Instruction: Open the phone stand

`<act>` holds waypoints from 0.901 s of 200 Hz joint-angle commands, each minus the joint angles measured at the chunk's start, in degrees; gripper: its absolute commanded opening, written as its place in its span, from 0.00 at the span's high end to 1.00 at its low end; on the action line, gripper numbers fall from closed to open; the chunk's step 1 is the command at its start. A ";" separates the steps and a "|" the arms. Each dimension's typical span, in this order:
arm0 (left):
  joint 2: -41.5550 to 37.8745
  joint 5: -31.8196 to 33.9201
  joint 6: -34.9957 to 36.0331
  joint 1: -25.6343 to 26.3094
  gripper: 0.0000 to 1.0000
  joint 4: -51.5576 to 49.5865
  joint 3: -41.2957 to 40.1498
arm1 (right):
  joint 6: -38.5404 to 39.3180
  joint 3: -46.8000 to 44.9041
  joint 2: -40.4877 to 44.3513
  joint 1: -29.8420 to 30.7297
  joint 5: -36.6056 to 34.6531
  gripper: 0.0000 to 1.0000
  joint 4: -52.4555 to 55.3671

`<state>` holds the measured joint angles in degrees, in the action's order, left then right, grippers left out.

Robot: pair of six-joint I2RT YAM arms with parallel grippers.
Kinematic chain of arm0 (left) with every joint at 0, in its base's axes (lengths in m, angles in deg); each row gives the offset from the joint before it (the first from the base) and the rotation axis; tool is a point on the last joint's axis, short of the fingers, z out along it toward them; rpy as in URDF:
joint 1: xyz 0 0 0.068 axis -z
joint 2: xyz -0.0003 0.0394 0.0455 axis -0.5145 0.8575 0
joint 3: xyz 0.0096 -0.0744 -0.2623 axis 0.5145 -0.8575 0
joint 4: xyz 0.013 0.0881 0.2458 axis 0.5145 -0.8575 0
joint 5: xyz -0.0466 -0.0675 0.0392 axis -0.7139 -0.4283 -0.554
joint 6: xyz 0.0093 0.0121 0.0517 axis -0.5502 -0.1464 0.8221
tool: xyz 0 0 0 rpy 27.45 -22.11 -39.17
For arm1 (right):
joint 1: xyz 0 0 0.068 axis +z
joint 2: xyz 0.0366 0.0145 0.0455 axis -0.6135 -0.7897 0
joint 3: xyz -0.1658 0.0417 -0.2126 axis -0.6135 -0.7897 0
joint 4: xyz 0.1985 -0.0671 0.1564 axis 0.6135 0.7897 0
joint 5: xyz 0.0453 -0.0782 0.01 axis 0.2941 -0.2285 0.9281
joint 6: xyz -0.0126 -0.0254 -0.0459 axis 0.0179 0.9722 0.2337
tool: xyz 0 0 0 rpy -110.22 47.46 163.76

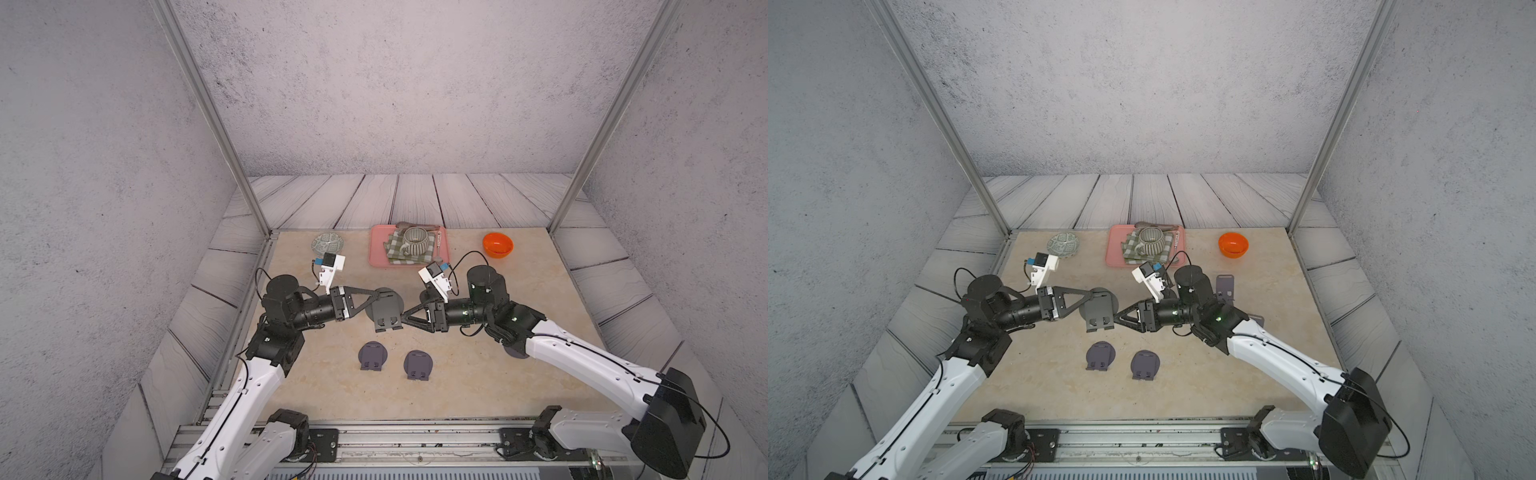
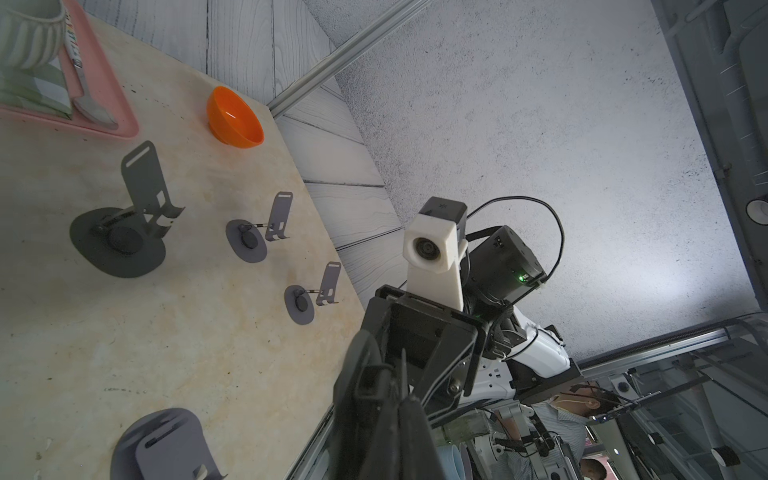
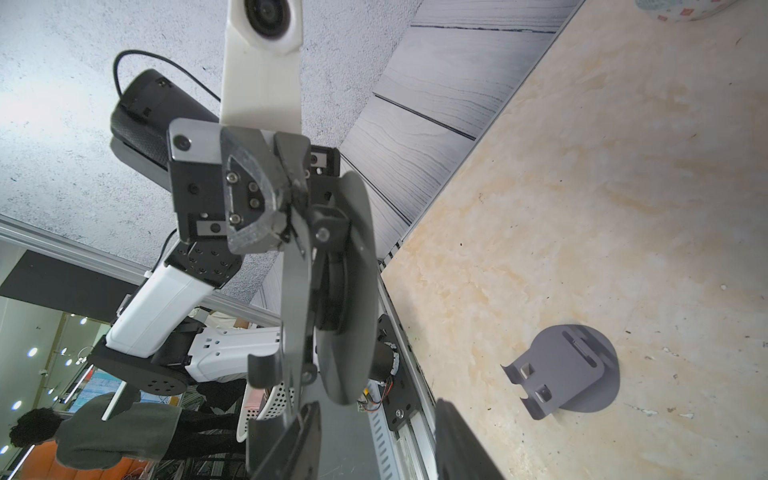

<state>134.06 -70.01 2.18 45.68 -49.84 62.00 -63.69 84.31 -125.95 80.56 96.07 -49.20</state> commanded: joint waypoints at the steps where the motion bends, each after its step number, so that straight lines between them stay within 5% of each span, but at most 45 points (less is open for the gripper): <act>1: -1.27 -1.19 0.64 0.96 1.00 1.89 -0.30 | 0.81 2.27 -1.21 0.29 -0.73 0.54 -0.20; 43: -1.33 -0.84 1.44 1.63 1.00 1.45 -0.28 | -0.97 3.42 -3.91 0.18 1.31 0.65 -3.60; 81: -1.37 -0.04 2.50 1.71 1.00 1.06 -0.23 | -4.62 2.69 -5.05 0.31 3.73 1.00 -9.07; 180: -0.42 1.34 10.57 1.71 1.00 -1.87 10.82 | -10.84 2.42 -14.51 0.26 11.32 1.00 -5.46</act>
<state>133.79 -66.67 9.66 46.34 -55.26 64.97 -72.65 88.20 -135.28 79.34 106.12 -58.53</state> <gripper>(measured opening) 0.043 0.052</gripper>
